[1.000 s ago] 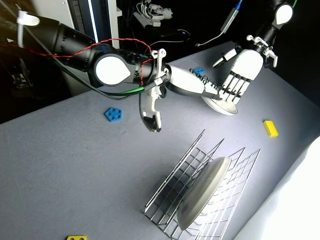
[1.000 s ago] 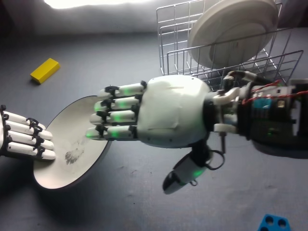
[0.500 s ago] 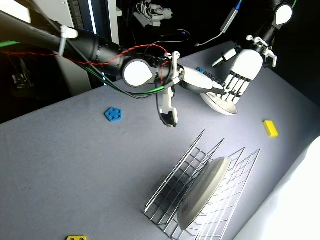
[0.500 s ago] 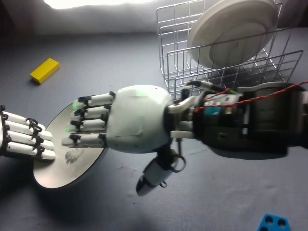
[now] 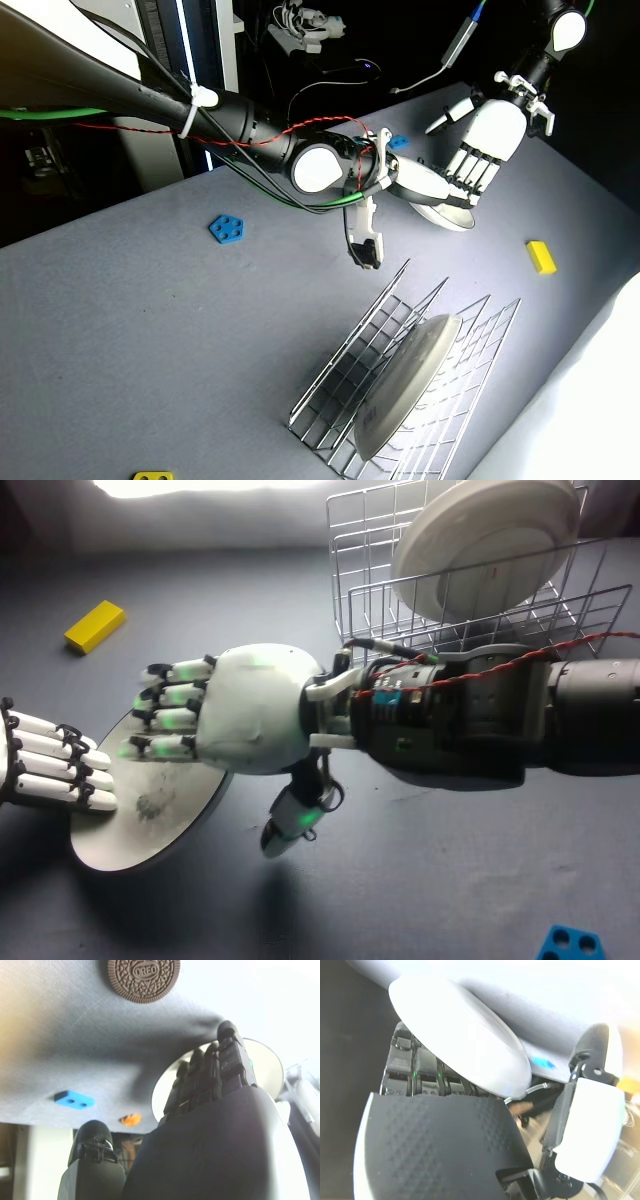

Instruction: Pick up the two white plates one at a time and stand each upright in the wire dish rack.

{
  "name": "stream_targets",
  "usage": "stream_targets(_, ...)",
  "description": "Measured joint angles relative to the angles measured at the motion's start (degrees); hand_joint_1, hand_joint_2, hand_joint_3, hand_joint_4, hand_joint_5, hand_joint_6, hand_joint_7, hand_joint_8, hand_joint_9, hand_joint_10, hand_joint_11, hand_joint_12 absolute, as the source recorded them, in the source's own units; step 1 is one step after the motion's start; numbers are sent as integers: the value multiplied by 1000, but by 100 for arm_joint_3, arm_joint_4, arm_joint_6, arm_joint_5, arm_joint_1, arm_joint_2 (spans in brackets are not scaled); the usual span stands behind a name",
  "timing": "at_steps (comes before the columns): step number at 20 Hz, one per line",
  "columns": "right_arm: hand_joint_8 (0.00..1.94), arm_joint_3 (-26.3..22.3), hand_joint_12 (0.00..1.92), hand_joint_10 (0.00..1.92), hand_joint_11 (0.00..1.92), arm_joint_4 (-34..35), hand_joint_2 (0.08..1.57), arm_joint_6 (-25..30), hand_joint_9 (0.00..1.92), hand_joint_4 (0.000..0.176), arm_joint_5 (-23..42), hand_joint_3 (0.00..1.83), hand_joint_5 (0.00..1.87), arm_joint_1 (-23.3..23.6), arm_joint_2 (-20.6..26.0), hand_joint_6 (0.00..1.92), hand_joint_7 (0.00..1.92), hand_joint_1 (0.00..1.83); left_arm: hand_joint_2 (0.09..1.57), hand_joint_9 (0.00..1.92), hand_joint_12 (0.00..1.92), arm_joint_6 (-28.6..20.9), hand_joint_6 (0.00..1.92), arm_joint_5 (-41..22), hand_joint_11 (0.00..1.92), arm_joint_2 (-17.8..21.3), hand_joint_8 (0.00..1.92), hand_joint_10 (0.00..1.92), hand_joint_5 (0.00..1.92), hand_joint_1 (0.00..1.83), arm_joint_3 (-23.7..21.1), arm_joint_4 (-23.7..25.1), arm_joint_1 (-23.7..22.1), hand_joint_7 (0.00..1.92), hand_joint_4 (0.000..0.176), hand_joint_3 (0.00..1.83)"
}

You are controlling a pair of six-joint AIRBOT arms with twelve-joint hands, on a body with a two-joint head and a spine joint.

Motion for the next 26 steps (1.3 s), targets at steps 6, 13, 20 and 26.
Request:
stream_targets(6, 0, 72, 0, 0, 0, -17, 821, -74, 0, 0, 66, 5, 0, 83, -153, 0, 0, 621, 1086, 0, 0, 2, 0, -17, 0, -24, 0, 0, 0, 0, 17, 20, -35, 0, 0, 0)
stream_targets(13, 5, 214, 7, 0, 15, -85, 815, -90, 0, 0, 24, 2, 95, 153, -234, 32, 15, 792, 1094, 0, 0, 0, 0, -24, 0, -31, 1, 0, 2, 0, 28, 24, -48, 3, 0, 3)
stream_targets(20, 12, 227, 1066, 30, 0, -90, 971, -90, 438, 0, 20, 10, 542, 153, -234, 24, 514, 894, 1098, 0, 0, 0, 4, -22, 0, -31, 5, 0, 14, 0, 28, 24, -46, 19, 0, 3)
stream_targets(26, 19, 227, 1046, 44, 332, -105, 1039, -90, 860, 0, 120, 0, 964, 155, -234, 29, 932, 1100, 1094, 0, 0, 0, 4, -24, 0, -42, 2, 0, 19, 0, 33, 22, -48, 15, 0, 1)
